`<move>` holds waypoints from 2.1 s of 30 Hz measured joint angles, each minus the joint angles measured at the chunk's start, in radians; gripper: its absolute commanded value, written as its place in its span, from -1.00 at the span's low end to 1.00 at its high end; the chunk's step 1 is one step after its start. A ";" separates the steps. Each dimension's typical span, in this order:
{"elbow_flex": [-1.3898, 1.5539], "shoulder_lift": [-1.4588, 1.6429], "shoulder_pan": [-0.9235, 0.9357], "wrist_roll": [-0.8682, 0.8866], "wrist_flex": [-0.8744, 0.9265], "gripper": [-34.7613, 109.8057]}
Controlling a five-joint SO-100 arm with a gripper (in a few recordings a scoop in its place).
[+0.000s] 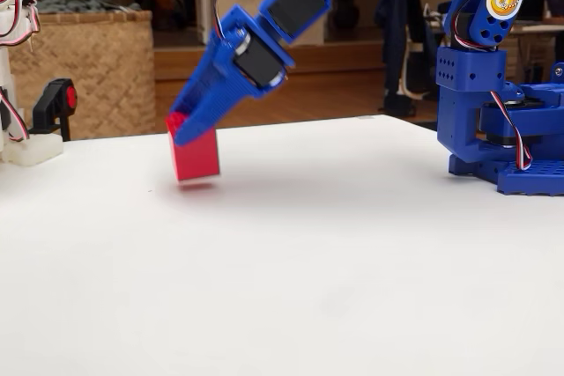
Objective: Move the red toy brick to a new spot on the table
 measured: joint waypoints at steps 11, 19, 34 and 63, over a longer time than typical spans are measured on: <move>-0.239 -0.061 0.627 0.035 0.331 -0.52; -0.212 -0.126 0.943 -0.066 0.327 -0.52; -0.179 -0.221 1.147 -0.118 0.253 -0.36; -0.333 0.202 0.793 -0.152 0.769 -0.18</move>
